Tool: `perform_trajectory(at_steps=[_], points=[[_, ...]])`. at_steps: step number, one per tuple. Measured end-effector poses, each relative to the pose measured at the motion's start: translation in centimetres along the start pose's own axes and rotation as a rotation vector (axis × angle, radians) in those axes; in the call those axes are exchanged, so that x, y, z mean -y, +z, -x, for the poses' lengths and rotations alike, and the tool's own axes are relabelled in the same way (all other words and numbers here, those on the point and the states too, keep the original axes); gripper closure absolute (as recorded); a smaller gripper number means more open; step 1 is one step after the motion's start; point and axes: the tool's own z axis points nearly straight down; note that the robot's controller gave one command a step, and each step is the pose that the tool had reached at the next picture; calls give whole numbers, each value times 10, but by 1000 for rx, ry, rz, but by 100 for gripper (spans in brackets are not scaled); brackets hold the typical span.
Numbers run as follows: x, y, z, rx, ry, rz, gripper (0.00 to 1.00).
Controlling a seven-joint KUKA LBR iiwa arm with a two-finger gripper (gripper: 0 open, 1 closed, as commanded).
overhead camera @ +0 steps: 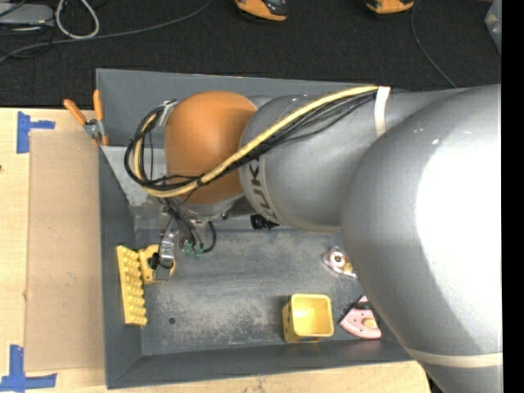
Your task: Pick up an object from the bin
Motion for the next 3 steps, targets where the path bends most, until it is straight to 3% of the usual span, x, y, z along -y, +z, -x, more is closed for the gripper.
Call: perform_trajectory(at_steps=[1, 2, 3], points=[[1, 40, 2, -25, -212, -10, 0], [2, 81, 7, -7, -304, -2, 0], [1, 80, 20, -18, -555, -2, 100]])
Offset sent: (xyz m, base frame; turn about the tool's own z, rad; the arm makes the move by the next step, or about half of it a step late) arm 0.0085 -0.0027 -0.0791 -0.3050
